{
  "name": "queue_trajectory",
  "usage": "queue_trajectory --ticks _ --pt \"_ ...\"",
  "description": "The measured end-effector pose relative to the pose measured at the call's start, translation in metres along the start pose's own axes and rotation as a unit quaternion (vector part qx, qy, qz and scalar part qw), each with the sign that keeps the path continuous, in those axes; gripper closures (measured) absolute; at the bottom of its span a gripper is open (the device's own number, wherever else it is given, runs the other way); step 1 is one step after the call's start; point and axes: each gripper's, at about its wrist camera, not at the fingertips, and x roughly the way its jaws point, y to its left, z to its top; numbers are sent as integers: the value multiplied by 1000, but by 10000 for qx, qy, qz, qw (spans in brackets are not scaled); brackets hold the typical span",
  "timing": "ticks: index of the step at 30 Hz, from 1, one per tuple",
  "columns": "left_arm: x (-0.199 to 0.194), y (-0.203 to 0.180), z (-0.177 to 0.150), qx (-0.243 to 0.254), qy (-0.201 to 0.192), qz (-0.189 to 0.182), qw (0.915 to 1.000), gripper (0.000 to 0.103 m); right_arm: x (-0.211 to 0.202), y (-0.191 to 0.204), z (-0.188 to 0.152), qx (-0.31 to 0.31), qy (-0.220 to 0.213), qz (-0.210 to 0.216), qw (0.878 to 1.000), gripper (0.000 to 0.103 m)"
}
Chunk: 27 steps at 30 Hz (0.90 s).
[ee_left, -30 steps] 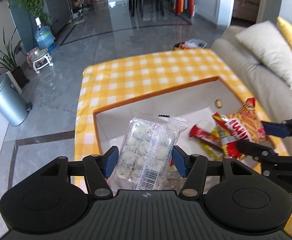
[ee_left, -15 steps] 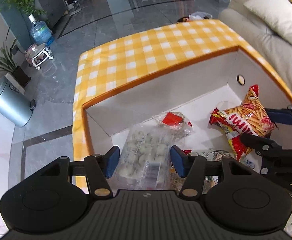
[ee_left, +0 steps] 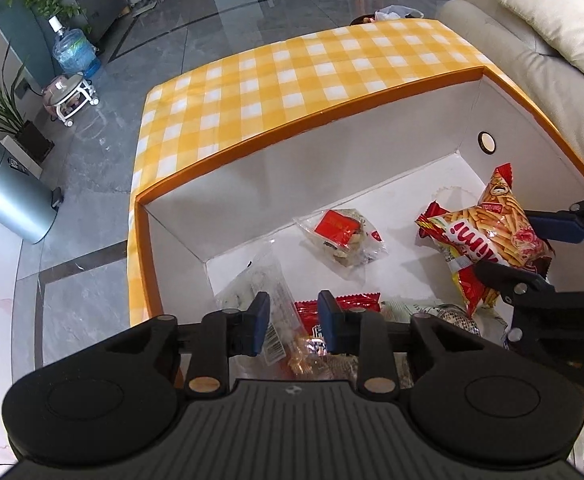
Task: Organize snacks
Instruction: 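Carry the candy pack and stick-snack bag into the orange box and release both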
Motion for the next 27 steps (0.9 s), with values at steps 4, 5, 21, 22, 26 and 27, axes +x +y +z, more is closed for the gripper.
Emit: queue_trajectory --ticks 4,5,21,22,26,27 --pt "-8 1 -4 8 -103 -27 9999 50 2 2 -3 -38 58 -28 10000 60" --pt "-10 0 -5 12 -105 -28 9999 50 3 2 -2 -40 74 -36 10000 60" --pt "-38 1 -19 19 -332 -71 9994 36 -29 4 2 -6 -155 -204 9997 39" --pt "-41 1 -21 4 -360 -62 9993 36 -33 4 2 -1 -182 -205 9996 37" --pt "-57 3 -30 -85 -506 -69 9987 36 -52 5 0 39 -363 -232 9991 34" --pt "-61 4 -32 -124 -556 -65 9984 36 -57 5 -1 70 -416 -242 9988 34"
